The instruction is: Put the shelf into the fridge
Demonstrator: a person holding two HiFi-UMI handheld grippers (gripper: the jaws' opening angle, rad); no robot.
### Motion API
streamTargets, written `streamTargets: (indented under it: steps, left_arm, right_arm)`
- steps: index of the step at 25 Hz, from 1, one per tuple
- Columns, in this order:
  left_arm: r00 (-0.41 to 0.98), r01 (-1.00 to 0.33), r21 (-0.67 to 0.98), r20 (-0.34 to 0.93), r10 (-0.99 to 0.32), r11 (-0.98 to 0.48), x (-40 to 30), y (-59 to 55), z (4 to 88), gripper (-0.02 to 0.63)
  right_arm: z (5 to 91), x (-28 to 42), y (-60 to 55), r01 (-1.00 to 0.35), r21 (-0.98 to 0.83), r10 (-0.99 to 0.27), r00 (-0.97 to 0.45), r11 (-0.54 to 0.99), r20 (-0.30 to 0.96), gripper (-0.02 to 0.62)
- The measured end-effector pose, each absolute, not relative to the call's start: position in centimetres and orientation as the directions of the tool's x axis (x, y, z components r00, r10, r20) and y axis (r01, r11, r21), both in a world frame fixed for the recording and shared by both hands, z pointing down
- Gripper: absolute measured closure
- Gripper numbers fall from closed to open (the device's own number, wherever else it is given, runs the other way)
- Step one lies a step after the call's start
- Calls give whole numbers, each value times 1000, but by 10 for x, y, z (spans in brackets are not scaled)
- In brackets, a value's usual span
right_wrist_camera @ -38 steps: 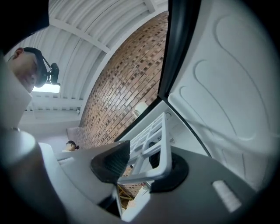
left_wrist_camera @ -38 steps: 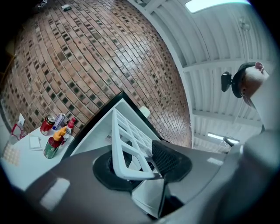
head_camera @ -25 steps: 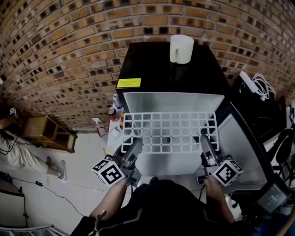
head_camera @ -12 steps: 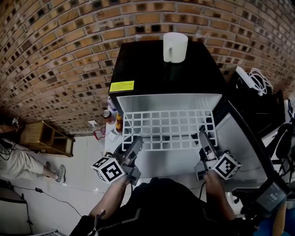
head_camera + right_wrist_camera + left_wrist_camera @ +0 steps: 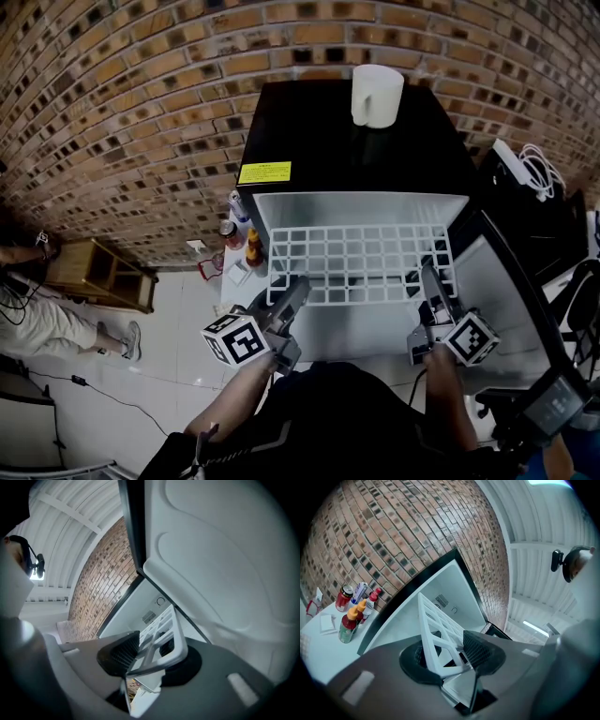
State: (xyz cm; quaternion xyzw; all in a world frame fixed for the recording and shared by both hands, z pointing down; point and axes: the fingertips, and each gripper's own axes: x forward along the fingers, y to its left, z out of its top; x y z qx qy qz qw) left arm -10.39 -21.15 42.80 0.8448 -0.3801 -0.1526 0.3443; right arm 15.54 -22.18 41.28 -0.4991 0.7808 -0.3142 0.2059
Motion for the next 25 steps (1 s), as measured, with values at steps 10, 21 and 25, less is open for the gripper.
streamTargets:
  steps: [10, 21, 25]
  left_arm:
    - [662, -536, 704, 8, -749, -466, -111, -224, 430, 466]
    - [631, -544, 715, 2, -776, -440, -110, -230, 430, 471]
    - [622, -542, 719, -4, -783, -434, -112, -231, 431, 471]
  right_arm:
    - [418, 150, -231, -652, -704, -917, -399, 283, 1, 452]
    - [420, 152, -234, -637, -731, -929, -370, 246, 10, 459]
    - [418, 148, -236, -617, -748, -930, -367, 244, 0, 466]
